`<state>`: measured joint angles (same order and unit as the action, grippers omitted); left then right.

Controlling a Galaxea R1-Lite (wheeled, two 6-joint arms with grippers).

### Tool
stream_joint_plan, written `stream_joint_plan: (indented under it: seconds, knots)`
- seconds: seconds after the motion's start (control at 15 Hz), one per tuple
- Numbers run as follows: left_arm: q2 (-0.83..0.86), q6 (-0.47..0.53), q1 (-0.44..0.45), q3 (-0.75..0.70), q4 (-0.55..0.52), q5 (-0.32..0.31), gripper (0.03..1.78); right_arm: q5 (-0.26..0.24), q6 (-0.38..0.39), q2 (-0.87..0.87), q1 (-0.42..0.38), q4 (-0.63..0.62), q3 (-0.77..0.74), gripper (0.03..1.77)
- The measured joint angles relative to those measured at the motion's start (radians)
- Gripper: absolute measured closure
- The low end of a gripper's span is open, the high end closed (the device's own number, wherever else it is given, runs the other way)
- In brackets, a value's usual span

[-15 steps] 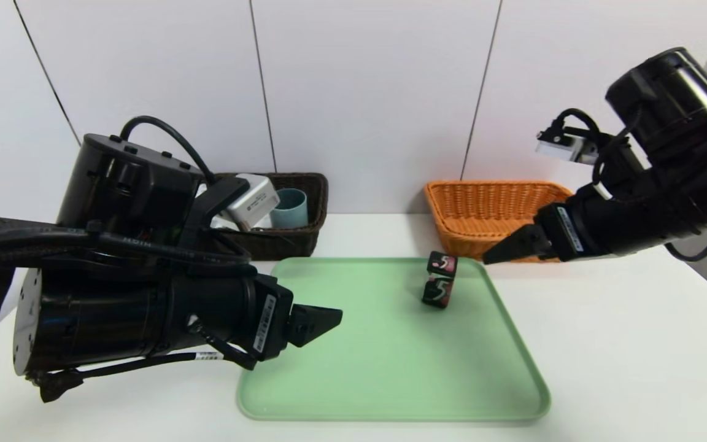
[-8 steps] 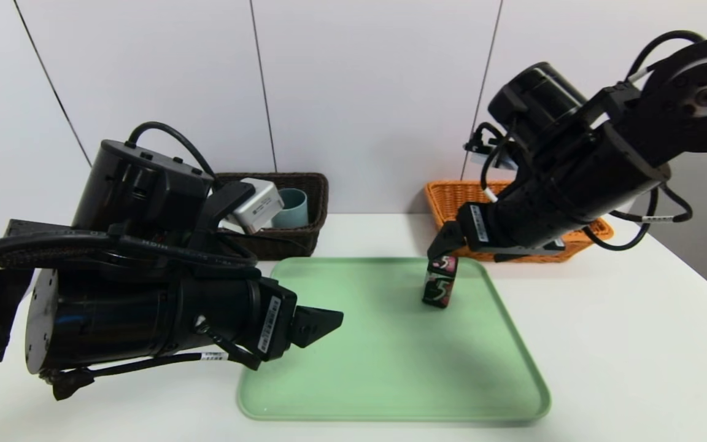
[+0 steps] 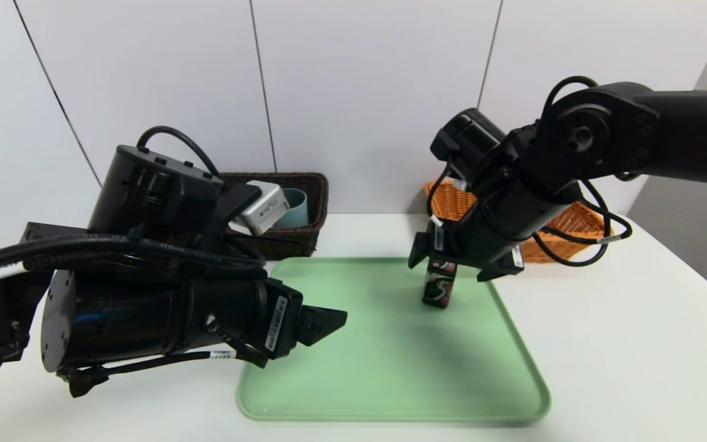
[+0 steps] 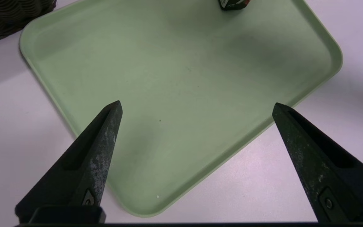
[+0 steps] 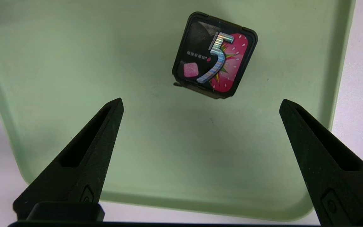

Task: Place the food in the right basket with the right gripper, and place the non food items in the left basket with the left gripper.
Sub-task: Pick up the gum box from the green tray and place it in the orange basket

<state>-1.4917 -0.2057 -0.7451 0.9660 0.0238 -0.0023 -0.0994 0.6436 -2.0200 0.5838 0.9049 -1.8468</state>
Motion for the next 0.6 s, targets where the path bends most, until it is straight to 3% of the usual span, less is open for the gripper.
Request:
stream_joint_plan:
  seconds: [0.6]
  knots:
    - [-0.017,-0.003,0.0,-0.019,-0.021,0.0,0.12,-0.001,0.026,-0.103,-0.023,-0.003,-0.037,0.09]
